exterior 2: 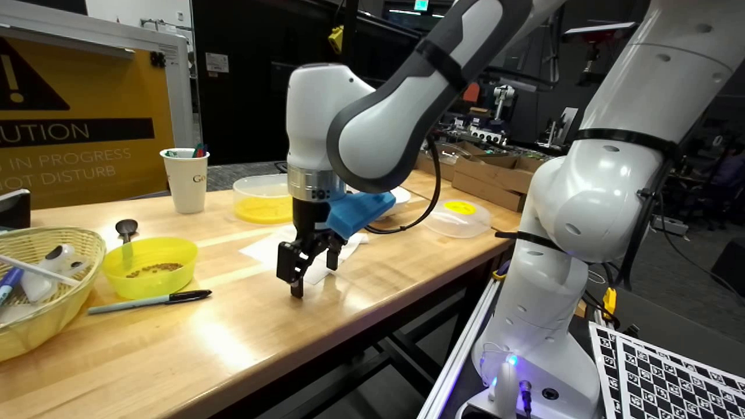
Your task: Fold the paper towel in half
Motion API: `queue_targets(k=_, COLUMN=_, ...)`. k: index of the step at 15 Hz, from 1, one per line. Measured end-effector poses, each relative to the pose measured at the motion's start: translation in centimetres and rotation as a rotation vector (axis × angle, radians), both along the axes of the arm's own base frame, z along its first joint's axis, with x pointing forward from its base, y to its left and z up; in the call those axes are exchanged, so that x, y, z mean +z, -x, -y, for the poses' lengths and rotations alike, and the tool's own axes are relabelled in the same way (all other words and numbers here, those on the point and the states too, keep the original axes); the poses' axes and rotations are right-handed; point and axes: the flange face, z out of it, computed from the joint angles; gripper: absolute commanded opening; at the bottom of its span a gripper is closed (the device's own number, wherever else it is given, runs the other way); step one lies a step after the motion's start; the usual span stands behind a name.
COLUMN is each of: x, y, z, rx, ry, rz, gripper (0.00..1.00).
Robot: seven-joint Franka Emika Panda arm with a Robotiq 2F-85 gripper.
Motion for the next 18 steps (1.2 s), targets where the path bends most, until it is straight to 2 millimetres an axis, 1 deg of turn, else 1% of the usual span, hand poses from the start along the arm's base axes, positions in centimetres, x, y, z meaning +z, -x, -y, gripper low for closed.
queue_targets(k=4, x=0.2, y=-0.6, z=0.0, rx=-0.007, ry=-0.034, rz=-0.010, gripper=1.00)
queue_targets(k=10, x=-0.1, y=-1.6, z=1.0, rx=-0.042, ry=-0.078, rz=-0.042, gripper=1.00)
queue_targets(k=11, x=-0.2, y=-1.8, z=1.1, rx=-0.047, ry=-0.082, rz=-0.045, gripper=0.96)
queue_targets(k=13, x=-0.2, y=-1.9, z=1.2, rx=-0.055, ry=-0.087, rz=-0.051, gripper=0.74)
queue_targets(k=15, x=-0.1, y=-2.1, z=1.2, rx=-0.057, ry=-0.088, rz=-0.056, gripper=0.66)
queue_targets(k=18, x=0.3, y=-2.5, z=1.3, rx=-0.053, ry=-0.092, rz=-0.060, gripper=0.46)
